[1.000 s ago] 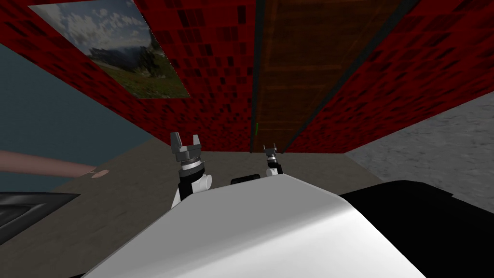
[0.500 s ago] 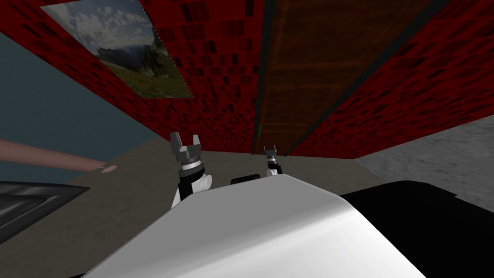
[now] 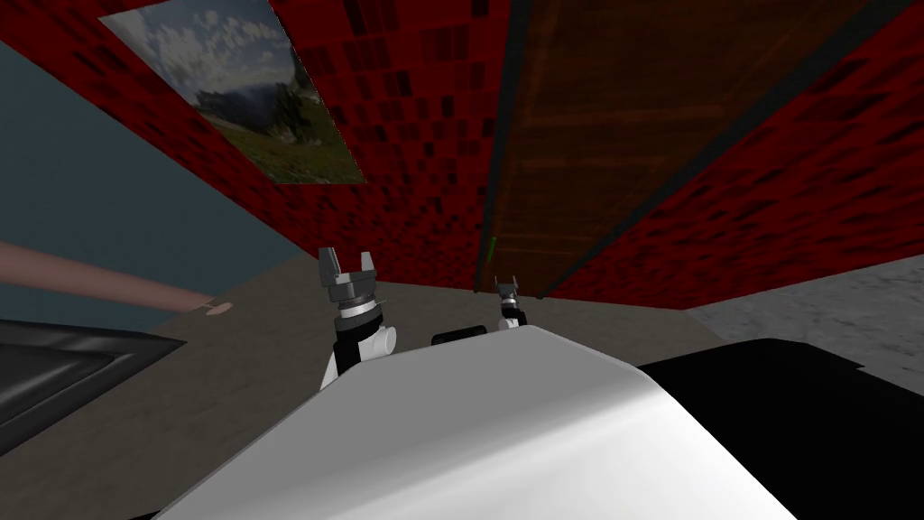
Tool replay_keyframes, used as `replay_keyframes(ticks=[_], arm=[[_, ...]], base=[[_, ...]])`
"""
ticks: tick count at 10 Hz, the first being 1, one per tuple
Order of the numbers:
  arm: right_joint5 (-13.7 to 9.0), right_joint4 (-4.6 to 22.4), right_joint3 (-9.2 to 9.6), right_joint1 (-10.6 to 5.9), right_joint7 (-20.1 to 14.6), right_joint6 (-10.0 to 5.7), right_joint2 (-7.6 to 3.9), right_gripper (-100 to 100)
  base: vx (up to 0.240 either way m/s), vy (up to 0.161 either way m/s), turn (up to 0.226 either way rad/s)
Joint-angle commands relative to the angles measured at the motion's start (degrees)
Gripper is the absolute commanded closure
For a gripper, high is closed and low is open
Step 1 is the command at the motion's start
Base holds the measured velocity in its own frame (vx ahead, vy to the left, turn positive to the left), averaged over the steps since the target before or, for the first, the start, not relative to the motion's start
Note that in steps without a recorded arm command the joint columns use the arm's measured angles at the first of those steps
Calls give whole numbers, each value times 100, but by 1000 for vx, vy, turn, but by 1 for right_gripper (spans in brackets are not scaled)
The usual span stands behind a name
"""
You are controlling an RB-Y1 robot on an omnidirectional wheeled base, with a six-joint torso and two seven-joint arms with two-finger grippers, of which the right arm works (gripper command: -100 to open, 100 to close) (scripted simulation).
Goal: Pull the door open
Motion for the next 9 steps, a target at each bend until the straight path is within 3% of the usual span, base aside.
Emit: replay_keyframes(ticks=[1,9], arm=[[-193,229,56,-46,-220,-106,-55,-100],[-900,1241,279,-314,-1027,-534,-232,-100]], base=[[130,-3,134],[142,-20,96]])
